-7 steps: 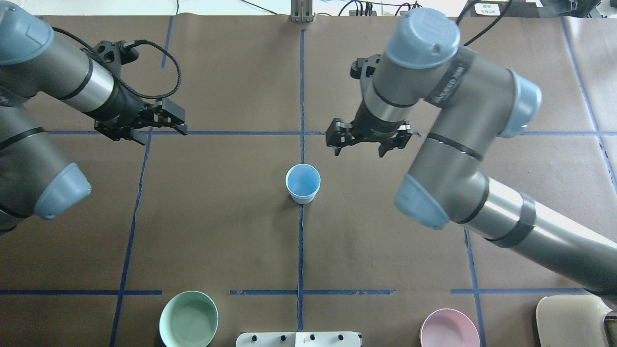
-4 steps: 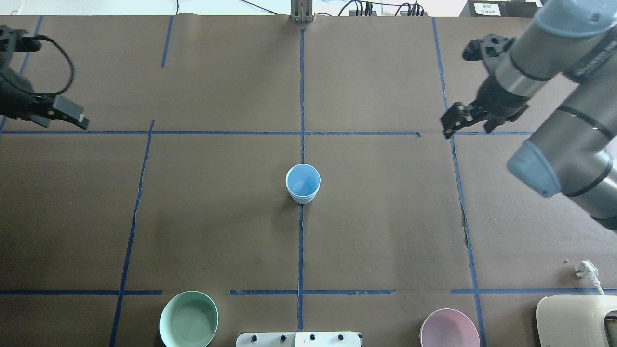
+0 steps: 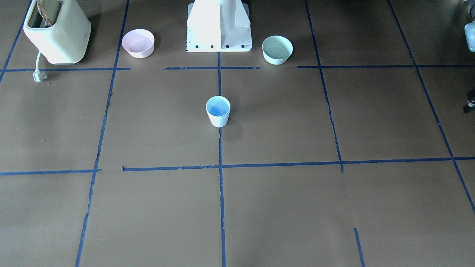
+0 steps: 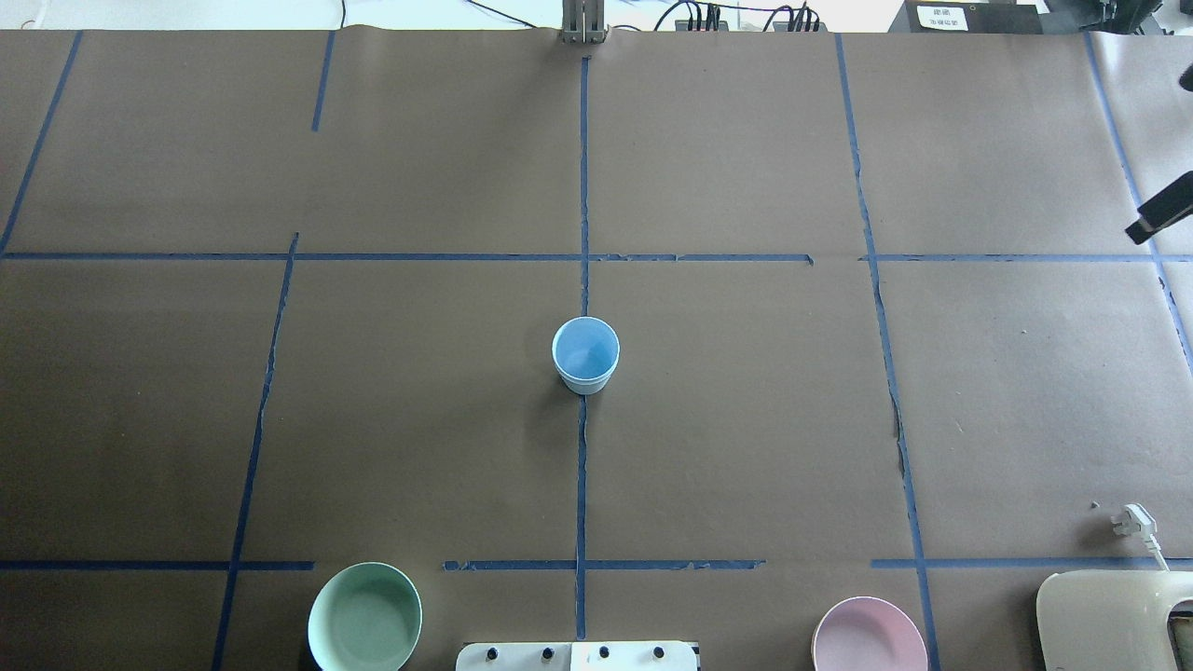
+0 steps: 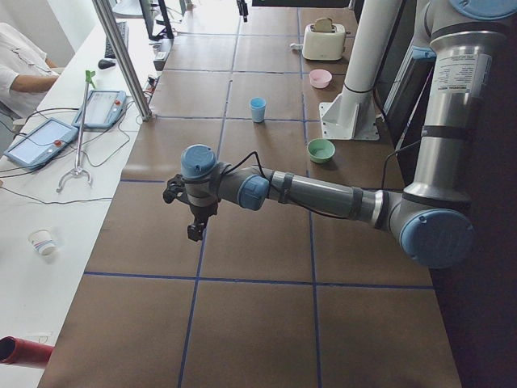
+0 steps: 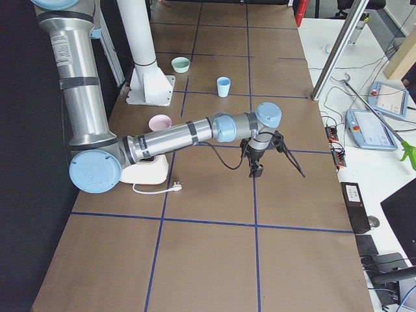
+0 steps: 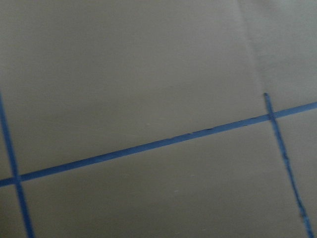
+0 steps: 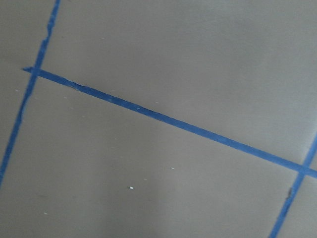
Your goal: Stack blue cups with both arms
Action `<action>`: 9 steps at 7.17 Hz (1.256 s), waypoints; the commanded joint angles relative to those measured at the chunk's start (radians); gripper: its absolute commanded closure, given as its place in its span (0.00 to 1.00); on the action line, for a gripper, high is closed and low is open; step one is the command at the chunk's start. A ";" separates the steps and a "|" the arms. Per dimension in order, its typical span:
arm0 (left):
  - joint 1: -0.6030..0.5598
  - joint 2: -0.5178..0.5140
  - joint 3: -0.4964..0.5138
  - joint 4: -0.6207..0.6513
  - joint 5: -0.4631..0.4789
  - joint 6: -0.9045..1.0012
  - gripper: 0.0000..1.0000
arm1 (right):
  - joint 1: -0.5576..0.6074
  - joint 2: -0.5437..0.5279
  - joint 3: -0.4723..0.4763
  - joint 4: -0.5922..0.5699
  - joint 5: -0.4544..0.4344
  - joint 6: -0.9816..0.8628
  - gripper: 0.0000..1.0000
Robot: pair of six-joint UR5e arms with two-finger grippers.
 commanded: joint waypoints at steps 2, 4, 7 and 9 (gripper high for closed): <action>-0.042 -0.091 0.020 0.313 0.010 0.049 0.00 | 0.096 -0.063 -0.079 0.061 -0.012 -0.110 0.01; -0.048 -0.072 -0.012 0.414 -0.095 0.048 0.00 | 0.096 -0.065 -0.113 0.147 -0.009 -0.007 0.01; -0.048 -0.054 0.004 0.357 -0.096 0.059 0.00 | 0.096 -0.059 -0.132 0.152 -0.010 -0.003 0.01; -0.049 0.005 0.007 0.302 -0.098 0.054 0.00 | 0.096 -0.033 -0.126 0.153 -0.010 0.012 0.01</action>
